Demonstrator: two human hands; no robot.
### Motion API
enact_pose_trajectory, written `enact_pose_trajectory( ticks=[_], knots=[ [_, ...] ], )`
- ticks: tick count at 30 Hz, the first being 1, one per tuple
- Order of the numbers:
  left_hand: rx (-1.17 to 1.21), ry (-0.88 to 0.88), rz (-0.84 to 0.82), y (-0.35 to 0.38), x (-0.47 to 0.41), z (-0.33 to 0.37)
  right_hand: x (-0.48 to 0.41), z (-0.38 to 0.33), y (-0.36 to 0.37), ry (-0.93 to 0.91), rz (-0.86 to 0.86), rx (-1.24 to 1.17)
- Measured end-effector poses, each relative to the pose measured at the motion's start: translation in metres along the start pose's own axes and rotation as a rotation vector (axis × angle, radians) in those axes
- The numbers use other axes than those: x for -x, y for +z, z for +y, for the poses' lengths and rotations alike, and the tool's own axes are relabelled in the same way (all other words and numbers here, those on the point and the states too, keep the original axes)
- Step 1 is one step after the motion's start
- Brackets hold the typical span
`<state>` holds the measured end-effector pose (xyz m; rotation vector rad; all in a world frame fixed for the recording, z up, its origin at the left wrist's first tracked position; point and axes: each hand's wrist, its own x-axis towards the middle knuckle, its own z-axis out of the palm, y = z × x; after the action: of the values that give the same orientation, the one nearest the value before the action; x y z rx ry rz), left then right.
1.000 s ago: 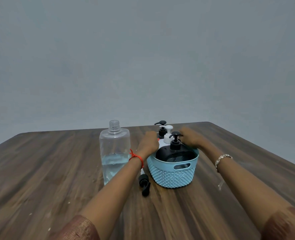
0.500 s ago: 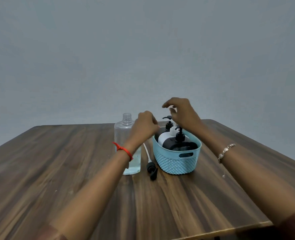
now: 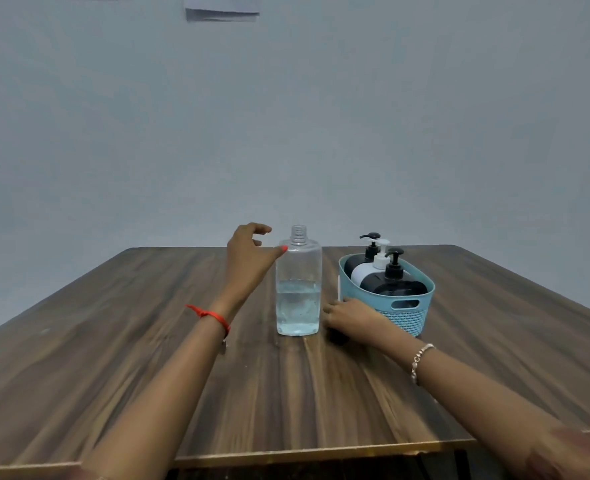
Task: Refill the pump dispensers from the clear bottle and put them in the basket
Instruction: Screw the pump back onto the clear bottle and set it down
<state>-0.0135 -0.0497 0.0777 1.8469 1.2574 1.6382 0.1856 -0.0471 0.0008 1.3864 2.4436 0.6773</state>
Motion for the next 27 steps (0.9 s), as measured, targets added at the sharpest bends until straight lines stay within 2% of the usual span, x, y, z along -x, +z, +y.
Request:
enact_pose_trajectory(
  ticks=[5,9,14,17,21,24,27],
  knots=[
    [0.006,-0.038,-0.043,0.003,-0.001,-0.022,-0.004,0.008,0.008,-0.039,-0.032,-0.168],
    [0.037,-0.118,-0.128,0.007,-0.004,-0.031,-0.004,0.017,0.011,-0.054,0.092,-0.465],
    [0.075,-0.212,-0.237,0.009,-0.01,-0.037,0.026,0.038,-0.057,0.089,0.535,-0.987],
    [0.121,-0.24,-0.296,0.013,-0.011,-0.036,0.03,0.06,-0.099,0.27,0.868,-1.143],
    [0.151,-0.226,-0.337,0.019,-0.01,-0.029,0.025,0.088,-0.149,0.41,1.304,-1.331],
    [0.163,-0.212,-0.351,0.022,-0.011,-0.026,0.023,0.101,-0.176,0.425,1.468,-1.336],
    [0.143,-0.203,-0.358,0.023,-0.014,-0.024,0.017,0.107,-0.194,0.412,1.513,-1.321]
  ],
)
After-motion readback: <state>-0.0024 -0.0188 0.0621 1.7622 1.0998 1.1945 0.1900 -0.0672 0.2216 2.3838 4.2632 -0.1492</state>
